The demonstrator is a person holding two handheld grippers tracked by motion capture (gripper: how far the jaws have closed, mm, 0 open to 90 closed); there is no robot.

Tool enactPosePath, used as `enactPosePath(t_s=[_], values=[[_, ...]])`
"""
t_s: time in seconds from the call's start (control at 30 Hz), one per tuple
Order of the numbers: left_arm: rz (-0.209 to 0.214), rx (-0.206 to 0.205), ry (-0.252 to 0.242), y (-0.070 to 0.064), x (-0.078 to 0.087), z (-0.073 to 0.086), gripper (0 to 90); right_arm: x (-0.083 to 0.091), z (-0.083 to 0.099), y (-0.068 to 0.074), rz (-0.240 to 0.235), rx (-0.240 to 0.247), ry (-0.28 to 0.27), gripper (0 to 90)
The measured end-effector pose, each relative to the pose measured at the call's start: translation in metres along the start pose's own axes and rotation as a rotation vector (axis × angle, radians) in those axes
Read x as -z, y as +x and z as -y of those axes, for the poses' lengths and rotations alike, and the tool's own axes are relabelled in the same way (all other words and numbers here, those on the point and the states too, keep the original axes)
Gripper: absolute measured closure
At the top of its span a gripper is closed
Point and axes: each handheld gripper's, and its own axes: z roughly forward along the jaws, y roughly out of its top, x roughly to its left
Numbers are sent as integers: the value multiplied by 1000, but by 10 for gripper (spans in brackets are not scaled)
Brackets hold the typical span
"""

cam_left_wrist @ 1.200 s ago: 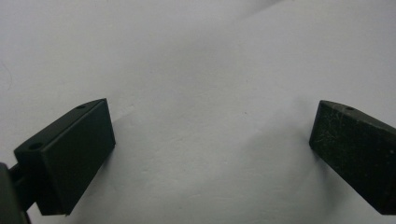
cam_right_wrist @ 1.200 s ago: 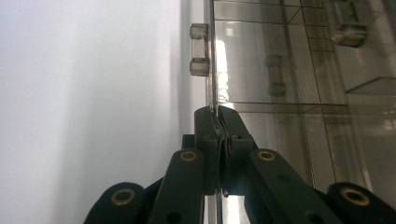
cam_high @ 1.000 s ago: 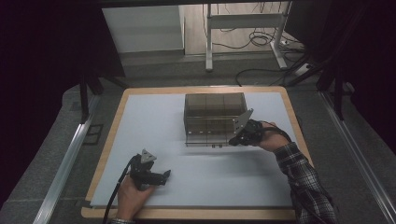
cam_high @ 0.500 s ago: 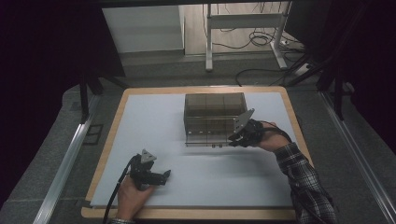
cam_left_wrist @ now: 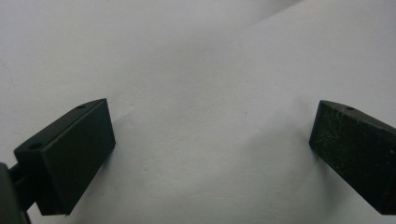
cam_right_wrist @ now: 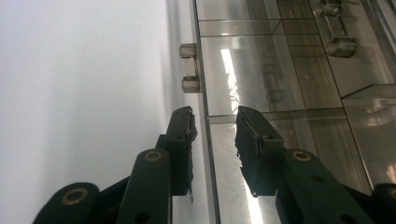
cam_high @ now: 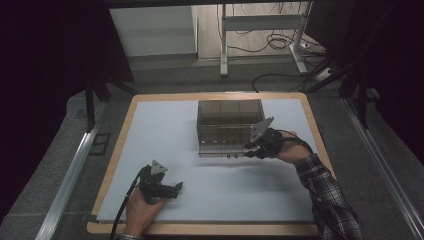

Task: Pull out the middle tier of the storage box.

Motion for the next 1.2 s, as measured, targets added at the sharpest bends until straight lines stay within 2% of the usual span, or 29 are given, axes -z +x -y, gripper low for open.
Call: enactPosePath(t_s=[0.7,1.2], values=[[0,0,0,0,0,0,0,3,-9,9,75,-54,-35,507],[0,0,1,0,0,0,0,11,-11,16,153,-139,-57,387]])
